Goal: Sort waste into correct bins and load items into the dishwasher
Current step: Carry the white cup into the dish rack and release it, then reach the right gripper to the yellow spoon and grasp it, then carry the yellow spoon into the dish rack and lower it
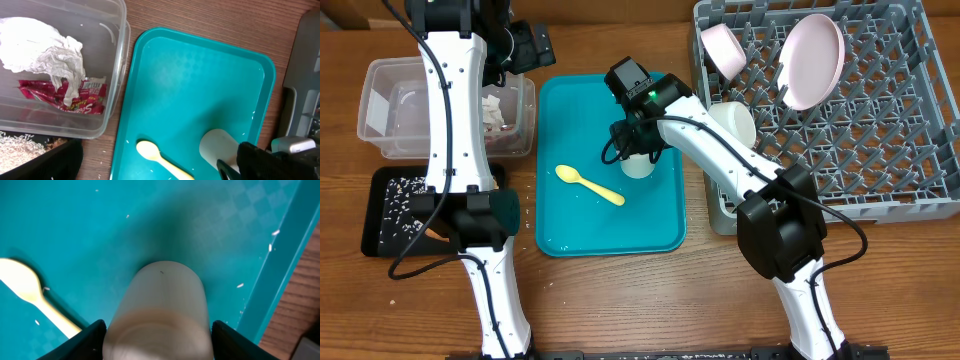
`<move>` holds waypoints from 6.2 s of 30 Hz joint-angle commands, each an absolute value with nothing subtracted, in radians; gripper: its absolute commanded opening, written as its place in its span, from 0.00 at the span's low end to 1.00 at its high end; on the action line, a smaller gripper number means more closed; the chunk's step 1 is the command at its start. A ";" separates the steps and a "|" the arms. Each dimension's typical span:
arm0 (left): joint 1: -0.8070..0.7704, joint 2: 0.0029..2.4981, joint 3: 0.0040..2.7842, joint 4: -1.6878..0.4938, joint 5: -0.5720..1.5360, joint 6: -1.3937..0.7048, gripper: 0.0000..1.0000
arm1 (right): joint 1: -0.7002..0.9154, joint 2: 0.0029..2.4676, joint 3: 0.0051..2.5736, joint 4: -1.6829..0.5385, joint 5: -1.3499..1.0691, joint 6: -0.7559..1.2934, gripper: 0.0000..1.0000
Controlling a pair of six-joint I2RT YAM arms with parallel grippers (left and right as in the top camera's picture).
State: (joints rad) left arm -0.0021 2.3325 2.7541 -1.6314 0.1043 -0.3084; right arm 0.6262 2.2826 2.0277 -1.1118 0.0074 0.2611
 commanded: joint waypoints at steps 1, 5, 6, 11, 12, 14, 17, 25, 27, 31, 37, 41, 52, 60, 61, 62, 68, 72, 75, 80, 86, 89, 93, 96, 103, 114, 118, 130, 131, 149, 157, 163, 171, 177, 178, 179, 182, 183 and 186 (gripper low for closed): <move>0.000 2.334 2.769 -1.630 0.101 -0.319 1.00 | 0.626 2.298 2.020 -1.120 0.005 0.262 0.66; 0.000 2.334 2.769 -1.630 0.101 -0.319 1.00 | 0.626 2.298 2.020 -1.143 0.002 0.262 0.63; 0.000 2.334 2.769 -1.630 0.101 -0.319 1.00 | 0.626 2.298 2.020 -1.145 -0.002 0.262 0.62; 0.000 2.334 2.769 -1.630 0.101 -0.319 1.00 | 0.624 2.289 2.058 -1.181 -0.015 0.262 0.54; 0.000 2.334 2.769 -1.630 0.101 -0.319 1.00 | 0.621 2.283 2.079 -1.196 -0.025 0.262 0.53; 0.000 2.334 2.769 -1.630 0.101 -0.318 1.00 | 0.613 2.265 2.120 -1.224 -0.031 0.262 0.53; 0.000 2.334 2.769 -1.630 0.101 -0.318 1.00 | 0.591 2.212 2.227 -1.308 -0.031 0.262 0.53; 0.000 2.334 2.769 -1.630 0.101 -0.318 1.00 | 0.482 2.092 2.420 -1.520 -0.019 0.270 0.54; 0.000 2.334 2.769 -1.630 0.101 -0.318 1.00 | 0.432 2.066 2.429 -1.562 -0.012 0.290 0.54; 0.000 2.334 2.769 -1.630 0.101 -0.319 1.00 | 0.317 2.045 2.429 -1.633 -0.009 0.297 0.54; 0.000 2.334 2.769 -1.630 0.101 -0.319 1.00 | 0.160 2.055 2.392 -1.663 -0.006 0.299 0.54; 0.000 2.334 2.769 -1.630 0.101 -0.319 1.00 | 0.100 2.064 2.319 -1.603 0.010 0.299 0.54; 0.000 2.334 2.769 -1.630 0.101 -0.319 1.00 | -0.029 2.071 2.079 -1.459 0.006 0.289 0.54; 0.000 2.334 2.769 -1.630 0.101 -0.319 1.00 | -0.039 2.072 1.982 -1.351 0.006 0.281 0.54; 0.000 2.334 2.769 -1.630 0.101 -0.318 1.00 | -0.039 2.072 1.969 -1.340 0.006 0.281 0.55; 0.000 2.334 2.769 -1.630 0.101 -0.319 1.00 | -0.039 2.072 1.961 -1.336 0.005 0.281 0.60; -0.001 2.334 2.769 -1.630 0.101 -0.318 1.00 | -0.039 2.062 1.966 -1.350 -0.044 0.291 0.84; -0.001 2.334 2.769 -1.630 0.101 -0.318 1.00 | -0.028 2.022 1.997 -1.352 -0.064 0.315 0.89; 0.000 2.334 2.769 -1.630 0.101 -0.319 1.00 | 0.007 1.964 2.005 -1.347 -0.085 0.314 0.89; -0.001 2.334 2.769 -1.630 0.101 -0.319 1.00 | 0.186 1.908 2.005 -1.318 -0.091 0.287 0.87; -0.001 2.334 2.769 -1.630 0.101 -0.319 1.00 | 0.514 1.975 1.929 -1.185 -0.054 0.243 0.86; -0.001 2.334 2.769 -1.630 0.101 -0.318 1.00 | 0.630 2.020 1.880 -1.109 -0.054 0.204 0.86; -0.001 2.334 2.769 -1.630 0.101 -0.319 1.00 | 0.739 2.090 1.832 -1.011 -0.052 0.139 0.86; -0.001 2.334 2.769 -1.630 0.101 -0.318 1.00 | 0.786 2.136 1.803 -0.928 -0.046 0.129 0.84; -0.001 2.334 2.769 -1.630 0.101 -0.318 1.00 | 0.821 2.238 1.785 -0.798 -0.046 0.126 0.83; -0.001 2.334 2.769 -1.630 0.101 -0.319 1.00 | 0.816 2.315 1.785 -0.737 -0.047 0.126 0.82; -0.001 2.334 2.769 -1.630 0.101 -0.319 1.00 | 0.816 2.316 1.785 -0.739 -0.066 0.127 0.33; -0.001 2.334 2.769 -1.630 0.101 -0.319 1.00 | 0.818 2.316 1.785 -0.772 -0.043 0.183 0.13; -0.001 2.334 2.769 -1.630 0.101 -0.319 1.00 | 0.818 2.316 1.785 -0.773 -0.043 0.184 0.08; -0.001 2.334 2.769 -1.630 0.101 -0.319 1.00 | 0.584 2.045 2.021 -1.147 -0.132 0.237 0.04; -0.001 2.334 2.769 -1.630 0.101 -0.319 1.00 | 0.330 1.906 2.050 -1.312 0.026 0.232 0.04; -0.001 2.334 2.769 -1.630 0.101 -0.318 1.00 | 0.166 1.914 1.988 -1.404 0.066 0.426 0.04; -0.001 2.334 2.769 -1.630 0.101 -0.319 1.00 | 0.094 1.911 1.985 -1.474 0.115 0.925 0.04; -0.001 2.334 2.769 -1.630 0.101 -0.318 1.00 | 0.094 1.912 1.979 -1.606 0.263 1.397 0.04; -0.001 2.334 2.769 -1.630 0.101 -0.318 1.00 | 0.094 1.912 1.974 -1.611 0.270 1.423 0.04; -0.001 2.334 2.769 -1.630 0.101 -0.319 1.00 | 0.094 1.912 1.966 -1.612 0.276 1.442 0.04; -0.001 2.334 2.769 -1.630 0.101 -0.318 1.00 | 0.094 1.912 1.912 -1.602 0.280 1.507 0.04; -0.001 2.334 2.769 -1.630 0.101 -0.319 1.00 | 0.094 1.912 1.889 -1.598 0.280 1.529 0.04; -0.001 2.334 2.769 -1.630 0.101 -0.318 1.00 | 0.094 1.912 1.811 -1.567 0.279 1.586 0.04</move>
State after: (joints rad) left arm -0.0021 2.3325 2.7541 -1.6310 0.1043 -0.3088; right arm 0.0940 1.9251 1.8679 -1.5822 0.2489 1.4483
